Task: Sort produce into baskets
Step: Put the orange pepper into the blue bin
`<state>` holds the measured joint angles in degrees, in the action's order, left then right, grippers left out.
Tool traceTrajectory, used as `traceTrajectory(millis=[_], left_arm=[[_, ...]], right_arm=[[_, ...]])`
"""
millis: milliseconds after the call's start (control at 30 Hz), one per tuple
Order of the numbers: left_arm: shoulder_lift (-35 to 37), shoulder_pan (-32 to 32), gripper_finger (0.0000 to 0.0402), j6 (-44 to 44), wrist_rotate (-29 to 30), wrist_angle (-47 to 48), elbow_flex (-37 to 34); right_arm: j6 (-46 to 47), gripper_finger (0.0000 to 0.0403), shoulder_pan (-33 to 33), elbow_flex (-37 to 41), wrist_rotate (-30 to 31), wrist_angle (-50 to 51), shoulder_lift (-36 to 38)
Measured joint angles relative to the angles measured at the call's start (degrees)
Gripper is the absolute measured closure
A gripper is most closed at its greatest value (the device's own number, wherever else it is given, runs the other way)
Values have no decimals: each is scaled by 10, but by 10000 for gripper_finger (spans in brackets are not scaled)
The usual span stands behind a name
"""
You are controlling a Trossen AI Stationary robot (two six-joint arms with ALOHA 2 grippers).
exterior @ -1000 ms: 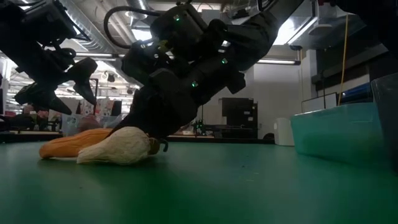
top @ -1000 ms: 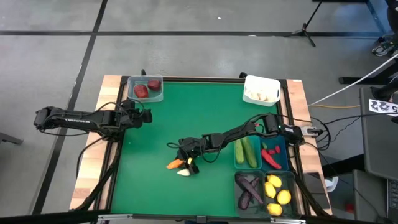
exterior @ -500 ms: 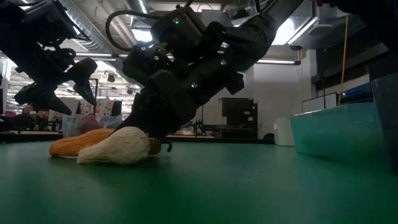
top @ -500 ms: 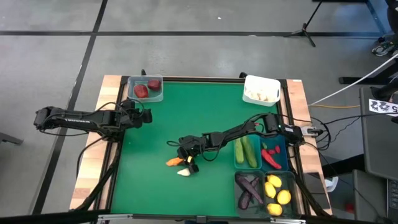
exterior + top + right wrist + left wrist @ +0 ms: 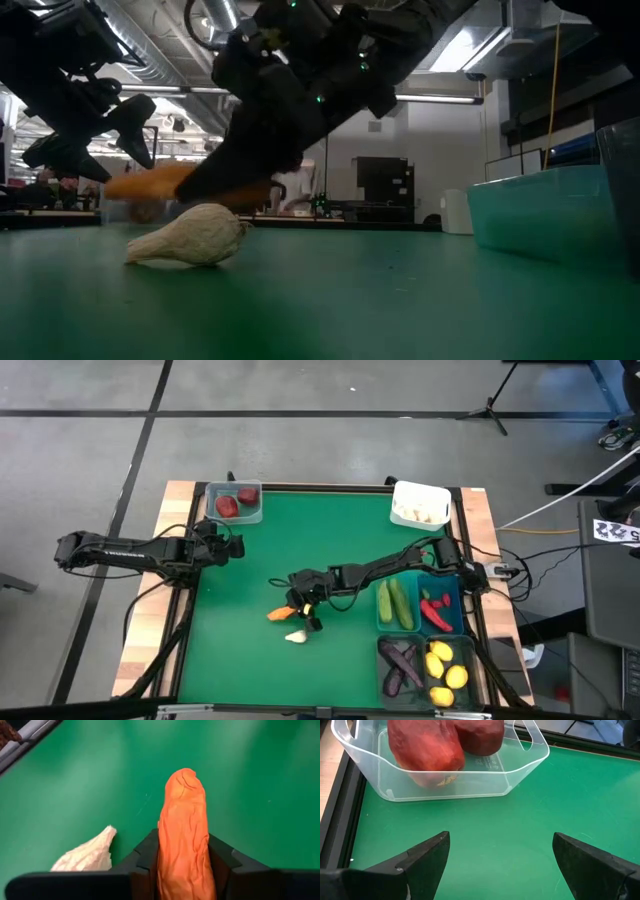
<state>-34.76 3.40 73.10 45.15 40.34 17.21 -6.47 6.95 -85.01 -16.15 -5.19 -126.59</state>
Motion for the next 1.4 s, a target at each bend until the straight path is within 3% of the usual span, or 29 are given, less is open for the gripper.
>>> traceTrajectory(millis=[267,833,1033,1167,1400], left_arm=[[0,0,57,0,0,1,0],[0,0,57,0,0,-3,0],[0,0,57,-1,0,-2,0],[0,0,57,-12,0,-2,0],[0,0,57,-15,0,-2,0]], right_arm=[[-41,295,-15,0,4,110,68],[-67,298,-33,-1,65,472,309],[-10,293,-32,22,65,568,406],[63,292,-21,75,67,577,492],[203,291,63,176,174,578,628]])
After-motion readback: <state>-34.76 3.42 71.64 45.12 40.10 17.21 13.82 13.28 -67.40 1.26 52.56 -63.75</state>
